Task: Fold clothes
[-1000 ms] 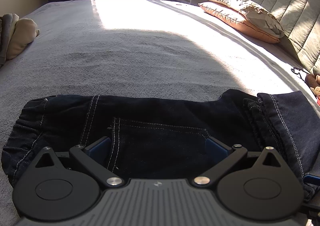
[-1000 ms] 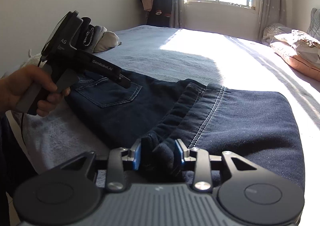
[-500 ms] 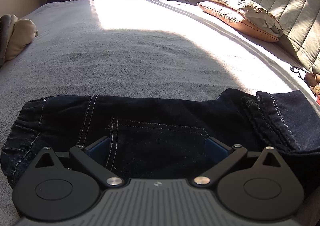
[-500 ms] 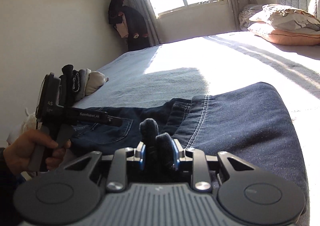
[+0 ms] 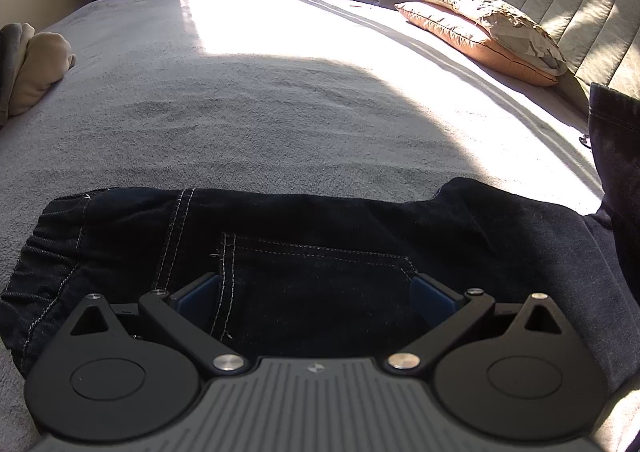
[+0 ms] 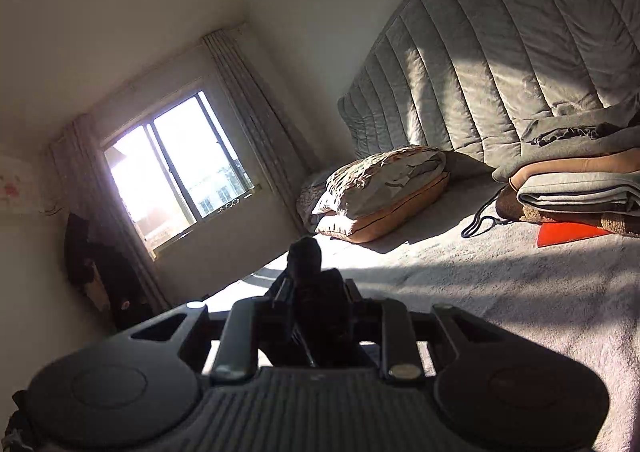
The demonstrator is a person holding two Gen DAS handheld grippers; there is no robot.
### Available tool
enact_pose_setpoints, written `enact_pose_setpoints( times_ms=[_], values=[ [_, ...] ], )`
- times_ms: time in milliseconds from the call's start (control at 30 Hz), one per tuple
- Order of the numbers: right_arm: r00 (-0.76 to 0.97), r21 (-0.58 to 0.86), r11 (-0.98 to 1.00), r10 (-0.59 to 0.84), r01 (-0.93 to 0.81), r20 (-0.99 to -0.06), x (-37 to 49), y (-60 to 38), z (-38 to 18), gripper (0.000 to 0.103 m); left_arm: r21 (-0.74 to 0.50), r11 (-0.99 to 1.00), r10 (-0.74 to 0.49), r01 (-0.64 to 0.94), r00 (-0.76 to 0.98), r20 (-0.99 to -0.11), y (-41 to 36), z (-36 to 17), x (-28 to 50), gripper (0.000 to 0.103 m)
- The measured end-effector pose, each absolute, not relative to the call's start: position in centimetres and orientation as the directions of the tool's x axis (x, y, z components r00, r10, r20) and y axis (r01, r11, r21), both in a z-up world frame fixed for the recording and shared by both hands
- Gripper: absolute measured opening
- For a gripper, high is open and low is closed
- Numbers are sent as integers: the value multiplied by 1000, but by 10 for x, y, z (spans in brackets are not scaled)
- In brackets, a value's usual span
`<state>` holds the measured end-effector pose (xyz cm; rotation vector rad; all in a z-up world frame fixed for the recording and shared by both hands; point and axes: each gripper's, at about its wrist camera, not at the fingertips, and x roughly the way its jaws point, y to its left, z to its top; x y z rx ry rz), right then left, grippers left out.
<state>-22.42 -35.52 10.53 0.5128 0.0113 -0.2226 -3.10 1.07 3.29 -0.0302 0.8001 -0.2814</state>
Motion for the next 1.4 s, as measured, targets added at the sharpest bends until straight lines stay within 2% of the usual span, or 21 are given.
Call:
enact_pose_setpoints(
  times_ms=[100,200,233,333,400,500,633,700,767,800,867,967,1167,1233,1333,1367,1400],
  values=[
    [991,396,909,-109,132,-79,-212,-327,106,24,-137,962,-263,237,661,-703,11,33,-31,103],
    [989,282,959,27,17,-148,-196,-290,91,24,-143,961,-266,236,660,-702,13,34,-31,103],
    [981,244,969,76,-31,-178,-190,-277,85,24,-143,962,-265,234,661,-702,14,33,-31,103],
    [914,79,983,185,-168,-360,-172,-228,57,24,-144,963,-262,228,661,-703,16,33,-31,103],
    [856,33,978,195,-204,-479,-164,-206,33,25,-147,963,-262,226,661,-703,18,33,-31,103],
    [869,-168,952,150,-255,-471,-179,-179,14,25,-158,962,-268,223,659,-703,22,34,-32,103],
    [907,-169,927,268,-335,-325,-204,-200,37,24,-173,961,-273,215,657,-703,27,34,-31,103],
    [884,-178,908,299,-379,-359,-205,-200,37,24,-170,962,-270,213,658,-703,26,34,-31,103],
    [833,-244,884,238,-398,-499,-194,-185,13,25,-162,963,-265,215,660,-703,24,34,-32,103],
    [822,-264,877,220,-403,-524,-191,-179,1,26,-159,963,-264,216,660,-704,23,34,-32,103],
    [843,-316,864,199,-391,-500,-194,-171,-3,27,-159,963,-265,217,660,-703,22,35,-32,103],
    [859,-269,882,239,-387,-452,-200,-179,12,27,-171,961,-273,217,660,-700,24,35,-32,103],
    [860,-153,929,237,-336,-452,-195,-185,18,27,-195,956,-294,221,664,-687,24,38,-32,103],
    [840,-157,922,238,-353,-488,-190,-182,14,28,-186,957,-290,224,669,-685,22,39,-33,103],
    [805,-161,892,287,-422,-519,-190,-183,14,44,-165,960,-276,225,672,-687,20,38,-33,103],
    [792,-162,877,311,-452,-525,-192,-184,15,48,-167,960,-277,226,670,-688,20,37,-33,103],
    [774,-102,876,355,-471,-524,-192,-192,20,49,-168,960,-278,226,669,-690,20,37,-33,103]
  ],
)
